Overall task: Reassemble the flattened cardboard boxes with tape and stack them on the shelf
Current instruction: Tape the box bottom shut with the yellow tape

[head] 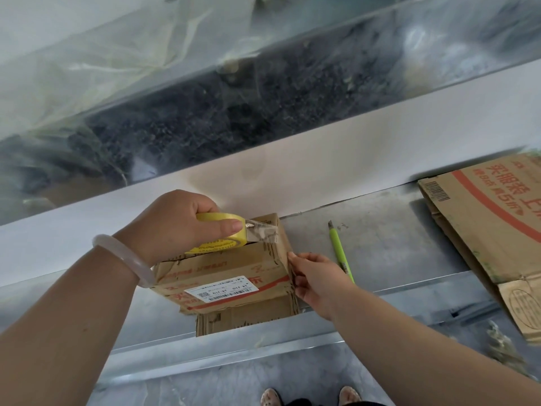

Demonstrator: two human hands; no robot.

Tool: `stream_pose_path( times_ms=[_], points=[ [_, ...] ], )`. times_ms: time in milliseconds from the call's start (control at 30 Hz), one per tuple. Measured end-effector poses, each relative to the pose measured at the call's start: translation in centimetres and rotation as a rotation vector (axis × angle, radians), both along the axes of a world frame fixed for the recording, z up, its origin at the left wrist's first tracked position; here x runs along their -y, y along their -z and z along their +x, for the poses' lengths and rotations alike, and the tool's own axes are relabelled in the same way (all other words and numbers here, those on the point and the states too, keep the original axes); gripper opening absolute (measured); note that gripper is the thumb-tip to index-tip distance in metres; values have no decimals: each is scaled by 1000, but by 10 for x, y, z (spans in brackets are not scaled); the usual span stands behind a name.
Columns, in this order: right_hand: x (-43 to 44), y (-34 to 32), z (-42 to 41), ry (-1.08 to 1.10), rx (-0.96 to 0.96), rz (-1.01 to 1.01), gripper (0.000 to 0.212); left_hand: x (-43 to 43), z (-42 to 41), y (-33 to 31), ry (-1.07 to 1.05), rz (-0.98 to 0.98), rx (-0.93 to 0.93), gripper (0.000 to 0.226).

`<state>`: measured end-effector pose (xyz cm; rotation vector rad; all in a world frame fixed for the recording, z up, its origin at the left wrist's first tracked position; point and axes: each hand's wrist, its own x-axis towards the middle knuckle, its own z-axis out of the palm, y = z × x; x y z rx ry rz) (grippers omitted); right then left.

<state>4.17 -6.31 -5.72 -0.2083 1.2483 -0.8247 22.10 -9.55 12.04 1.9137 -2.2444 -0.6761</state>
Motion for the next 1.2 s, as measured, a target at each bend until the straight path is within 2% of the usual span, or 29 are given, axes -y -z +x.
stream_pose_path(
  times_ms=[167,300,367,400,467,533,600,633,700,800,967,1033,1200],
  points=[
    [-4,2,-5,-21,-69,7,18,0,2,1,2,-4,16,55],
    [-8,2,-7,-93,-272,-42,19,0,3,-1,7,-10,27,61],
    [-7,-3,-10,-81,-475,-171,19,1,2,-2,16,-9,25,62],
    [-7,-7,-12,-68,-583,-287,24,1,2,-2,20,-12,27,62],
    [-9,-22,-17,-80,-652,-593,38,1,2,-3,20,-12,36,61],
    [-7,-42,-16,-255,-671,-852,64,1,2,-3,15,-6,53,54],
    [0,-53,-11,-512,-813,-981,90,1,3,-3,16,-2,55,48],
    [4,-57,-9,-607,-897,-1017,96,1,3,-3,18,-2,48,47],
    [10,-61,-5,-681,-980,-1044,97,1,3,-4,19,-5,38,50],
    [12,-61,-5,-642,-943,-1053,91,0,3,-8,29,2,39,61],
    [11,-63,-3,-607,-921,-1061,80,1,5,-14,44,-2,15,63],
    [11,-65,-1,-607,-899,-1038,76,2,8,-18,48,14,-26,58],
    [12,-66,5,-632,-916,-980,67,4,12,-21,62,-8,-43,29]
  ],
)
